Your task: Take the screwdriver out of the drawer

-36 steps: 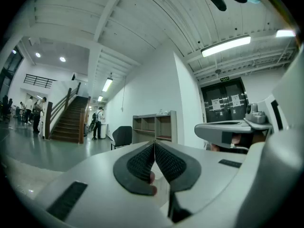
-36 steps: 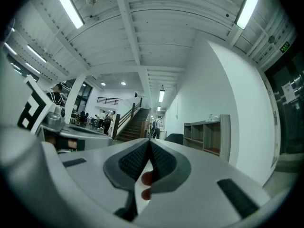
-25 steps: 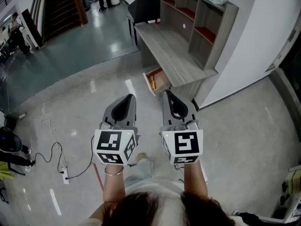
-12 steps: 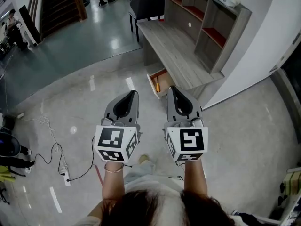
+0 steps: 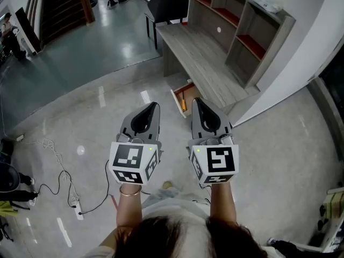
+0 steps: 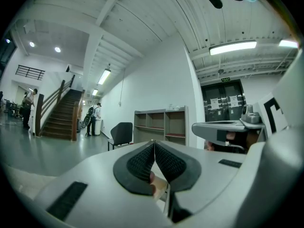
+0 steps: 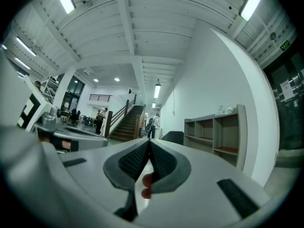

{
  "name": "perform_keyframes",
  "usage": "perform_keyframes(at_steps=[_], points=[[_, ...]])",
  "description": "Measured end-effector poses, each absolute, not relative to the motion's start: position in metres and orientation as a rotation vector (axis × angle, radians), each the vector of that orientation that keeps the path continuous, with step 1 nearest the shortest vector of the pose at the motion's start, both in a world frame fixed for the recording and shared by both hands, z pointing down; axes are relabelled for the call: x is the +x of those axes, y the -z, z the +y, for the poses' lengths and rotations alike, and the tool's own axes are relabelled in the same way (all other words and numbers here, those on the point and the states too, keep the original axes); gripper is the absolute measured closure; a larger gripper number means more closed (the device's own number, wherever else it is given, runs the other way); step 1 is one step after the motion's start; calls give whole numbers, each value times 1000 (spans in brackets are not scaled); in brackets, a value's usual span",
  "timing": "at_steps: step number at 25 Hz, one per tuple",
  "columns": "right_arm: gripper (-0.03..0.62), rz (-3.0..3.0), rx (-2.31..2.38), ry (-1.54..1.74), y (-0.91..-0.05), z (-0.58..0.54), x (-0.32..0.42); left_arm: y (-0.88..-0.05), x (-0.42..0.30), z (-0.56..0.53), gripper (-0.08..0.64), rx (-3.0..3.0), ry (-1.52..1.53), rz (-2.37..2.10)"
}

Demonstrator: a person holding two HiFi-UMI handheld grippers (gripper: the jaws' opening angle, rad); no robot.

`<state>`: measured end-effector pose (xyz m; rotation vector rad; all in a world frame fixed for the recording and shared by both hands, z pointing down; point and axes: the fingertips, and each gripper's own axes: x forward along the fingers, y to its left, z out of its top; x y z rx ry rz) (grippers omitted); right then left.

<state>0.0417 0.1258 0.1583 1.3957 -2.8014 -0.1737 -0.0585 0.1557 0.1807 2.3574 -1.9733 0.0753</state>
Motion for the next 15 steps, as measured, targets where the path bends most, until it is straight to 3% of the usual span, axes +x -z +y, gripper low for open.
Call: perform_keyframes(at_steps=[15], points=[[565,-2731,1389,151,-177,96,5,-197,-97,126,541,2345,-75,-1921]])
